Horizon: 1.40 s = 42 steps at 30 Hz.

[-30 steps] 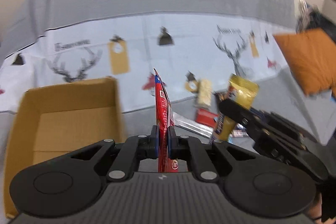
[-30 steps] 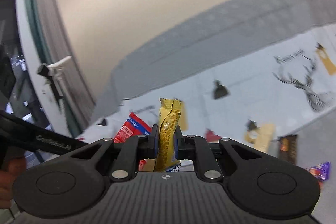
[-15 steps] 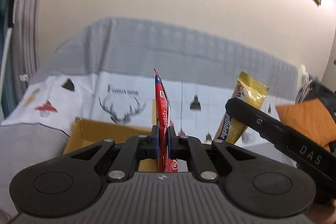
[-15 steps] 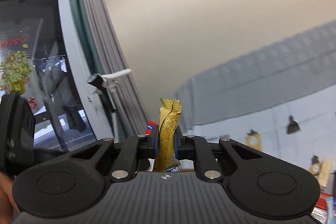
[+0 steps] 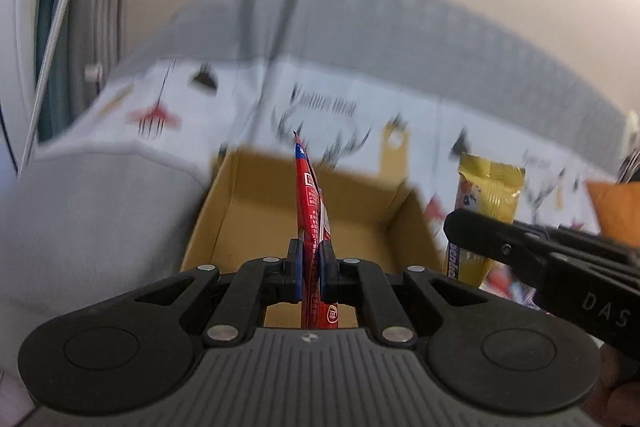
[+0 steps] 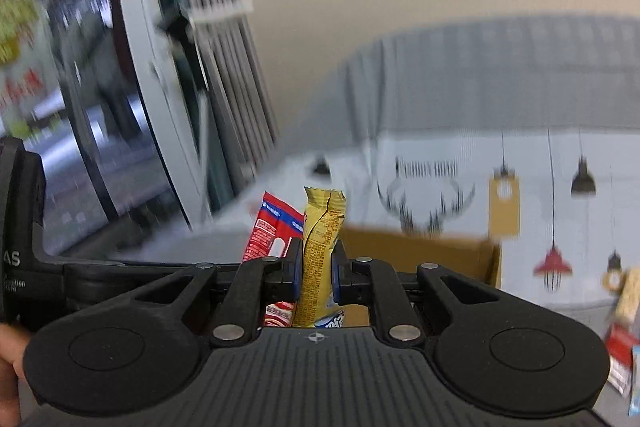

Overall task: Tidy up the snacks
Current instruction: 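Carry both bars over the box and open both tools to drop them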

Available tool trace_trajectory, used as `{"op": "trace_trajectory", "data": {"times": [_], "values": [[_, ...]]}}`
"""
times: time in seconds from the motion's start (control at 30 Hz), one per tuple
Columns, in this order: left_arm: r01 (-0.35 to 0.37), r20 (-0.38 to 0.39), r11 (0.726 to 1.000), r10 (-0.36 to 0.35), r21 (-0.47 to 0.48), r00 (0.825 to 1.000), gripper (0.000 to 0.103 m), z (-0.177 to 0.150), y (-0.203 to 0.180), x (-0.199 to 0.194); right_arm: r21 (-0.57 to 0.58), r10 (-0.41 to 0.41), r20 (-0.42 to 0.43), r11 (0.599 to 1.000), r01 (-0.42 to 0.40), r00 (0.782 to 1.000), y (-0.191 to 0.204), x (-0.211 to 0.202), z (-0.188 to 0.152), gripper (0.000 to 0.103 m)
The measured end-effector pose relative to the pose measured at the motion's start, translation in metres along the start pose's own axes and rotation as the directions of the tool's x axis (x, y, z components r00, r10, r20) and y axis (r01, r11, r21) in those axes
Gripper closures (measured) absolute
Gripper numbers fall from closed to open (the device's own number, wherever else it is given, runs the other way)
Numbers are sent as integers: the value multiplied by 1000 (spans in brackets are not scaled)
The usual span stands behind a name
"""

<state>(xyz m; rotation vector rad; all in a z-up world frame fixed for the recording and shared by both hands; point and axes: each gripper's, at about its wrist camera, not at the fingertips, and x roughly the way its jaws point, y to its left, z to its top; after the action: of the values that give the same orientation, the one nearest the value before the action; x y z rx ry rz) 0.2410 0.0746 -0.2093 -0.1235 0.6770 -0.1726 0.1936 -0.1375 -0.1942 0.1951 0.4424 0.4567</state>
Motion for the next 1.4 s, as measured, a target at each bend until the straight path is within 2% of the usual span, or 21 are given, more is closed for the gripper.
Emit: {"op": "trace_trajectory", "data": {"times": [0.1, 0.23, 0.33, 0.47, 0.63, 0.67, 0.7, 0.77, 0.8, 0.87, 0.9, 0.97, 1.03, 1.07, 1.13, 1.2, 1.33, 1.4], "values": [[-3, -74, 1000, 2, -19, 997, 95, -23, 12, 24, -20, -40, -114, 999, 38, 993, 3, 30, -24, 89], [-1, -133, 999, -3, -33, 991, 95, -43, 24, 45, 1, -87, -251, 996, 90, 964, 1, 61, -52, 89], [3, -160, 1000, -7, -25, 987, 95, -57, 26, 51, 3, -126, -313, 991, 134, 941, -2, 74, -71, 89], [0, -211, 1000, -6, -26, 977, 95, -69, 29, 65, 14, -142, -373, 987, 159, 917, -4, 82, -89, 89], [-2, -237, 999, -10, -51, 971, 95, -74, 36, 70, -6, -160, -389, 985, 171, 907, -2, 84, -92, 86], [-18, -231, 998, 3, -61, 973, 87, -72, 36, 67, -9, -166, -386, 984, 176, 907, -1, 83, -92, 83], [-40, -226, 996, 21, -76, 974, 65, -69, 36, 63, -4, -166, -384, 984, 178, 908, -2, 82, -90, 69], [-71, -208, 993, 50, -92, 977, 34, -65, 36, 56, 15, -148, -378, 986, 166, 914, -6, 81, -86, 45], [-97, -198, 991, 77, -92, 977, 23, -62, 35, 52, 17, -154, -365, 985, 172, 918, -7, 79, -84, 41], [-95, -189, 991, 77, -90, 979, 17, -57, 31, 46, 28, -164, -338, 982, 184, 927, -11, 69, -79, 34], [-84, -187, 992, 65, -96, 980, 17, -54, 28, 44, 44, -159, -326, 982, 183, 932, -15, 62, -77, 26], [-57, -186, 992, 35, -112, 982, 16, -50, 20, 39, 67, -155, -301, 981, 183, 941, -22, 48, -75, 18], [-41, -187, 993, 19, -113, 982, 6, -46, 5, 36, 77, -156, -260, 980, 182, 953, -31, 32, -73, 16], [-32, -177, 993, 11, -116, 984, 0, -45, -3, 33, 83, -161, -234, 979, 185, 959, -37, 22, -73, 11], [3, -158, 995, -18, -96, 987, 0, -44, -25, 34, 93, -191, -182, 973, 211, 964, -51, 2, -76, 5], [27, -172, 998, -37, -60, 984, 0, -44, -48, 38, 99, -243, -138, 961, 258, 960, -67, -14, -83, 4], [90, -184, 996, -91, -13, 979, 0, -43, -99, 46, 167, -336, -118, 921, 352, 935, -116, -47, -102, 3], [115, -166, 993, -111, 15, 980, 0, -42, -127, 49, 199, -383, -105, 896, 397, 918, -141, -63, -111, 3]]}}
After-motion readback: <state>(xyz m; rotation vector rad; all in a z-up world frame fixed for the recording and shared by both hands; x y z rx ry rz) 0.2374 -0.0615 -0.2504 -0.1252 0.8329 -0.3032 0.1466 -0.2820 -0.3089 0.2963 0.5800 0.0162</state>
